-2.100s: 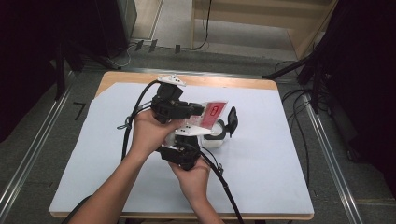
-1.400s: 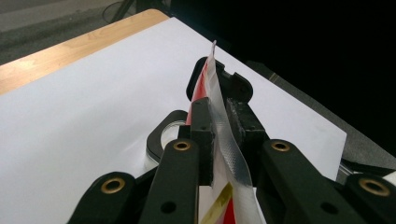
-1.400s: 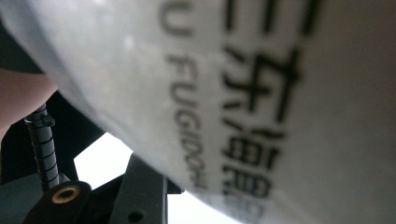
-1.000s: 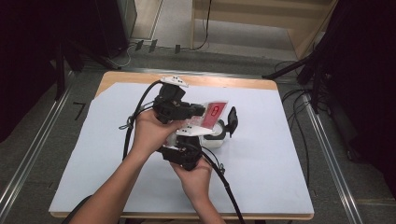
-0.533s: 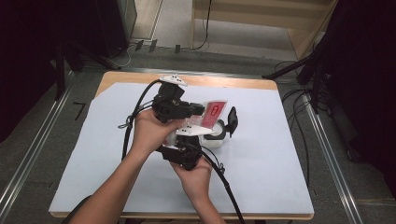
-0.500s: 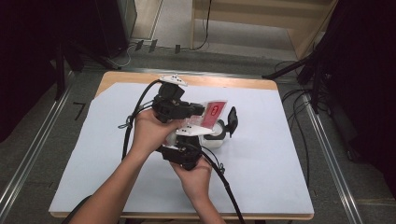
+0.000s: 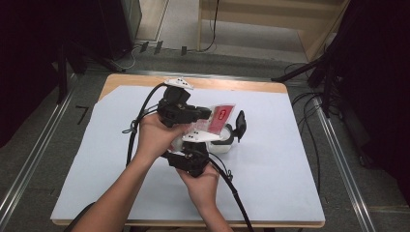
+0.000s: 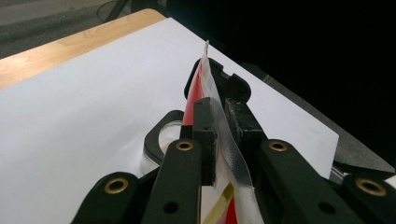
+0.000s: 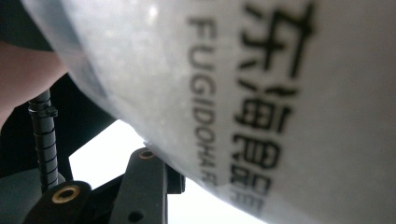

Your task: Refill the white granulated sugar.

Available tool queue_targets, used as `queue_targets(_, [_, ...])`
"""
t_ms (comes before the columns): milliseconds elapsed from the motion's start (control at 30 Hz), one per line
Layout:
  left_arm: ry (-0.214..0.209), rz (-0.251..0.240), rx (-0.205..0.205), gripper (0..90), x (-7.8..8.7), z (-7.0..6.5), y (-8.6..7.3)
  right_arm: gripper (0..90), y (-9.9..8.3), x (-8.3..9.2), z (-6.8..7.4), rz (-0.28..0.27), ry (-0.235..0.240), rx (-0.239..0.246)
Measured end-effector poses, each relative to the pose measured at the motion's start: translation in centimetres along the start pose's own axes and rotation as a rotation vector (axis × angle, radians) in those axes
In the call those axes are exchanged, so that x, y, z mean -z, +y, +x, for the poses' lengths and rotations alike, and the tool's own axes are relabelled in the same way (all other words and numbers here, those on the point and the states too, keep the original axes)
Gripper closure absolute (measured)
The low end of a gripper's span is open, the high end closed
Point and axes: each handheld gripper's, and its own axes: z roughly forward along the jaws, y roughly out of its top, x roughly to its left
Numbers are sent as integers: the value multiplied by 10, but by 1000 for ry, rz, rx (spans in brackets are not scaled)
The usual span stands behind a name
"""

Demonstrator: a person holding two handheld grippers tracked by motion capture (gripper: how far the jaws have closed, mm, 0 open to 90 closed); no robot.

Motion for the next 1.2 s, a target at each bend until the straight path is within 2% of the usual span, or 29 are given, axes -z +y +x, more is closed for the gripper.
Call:
queue_targets(267, [3,-5,-11,837,3,-1,1,635,2,1,2,-5,-7,12])
queue_targets(600, [-2,13,4,843,4,3,2,635,-3,-3,0,6,-9,23])
queue_targets(733, [-4,8,-3,843,5,2,2,635,-3,-2,1,5,-5,18])
queue_targets(833, [-9,-6,7,839,6,1,3,635,0,-1,2,1,2,15])
queue_targets(1033, [-10,-27,15,830,5,3,3,637,6,3,4,11,-23,35])
queue_targets(1200, [-10,-24,9,827,4,2,5,636,7,3,4,7,-17,17])
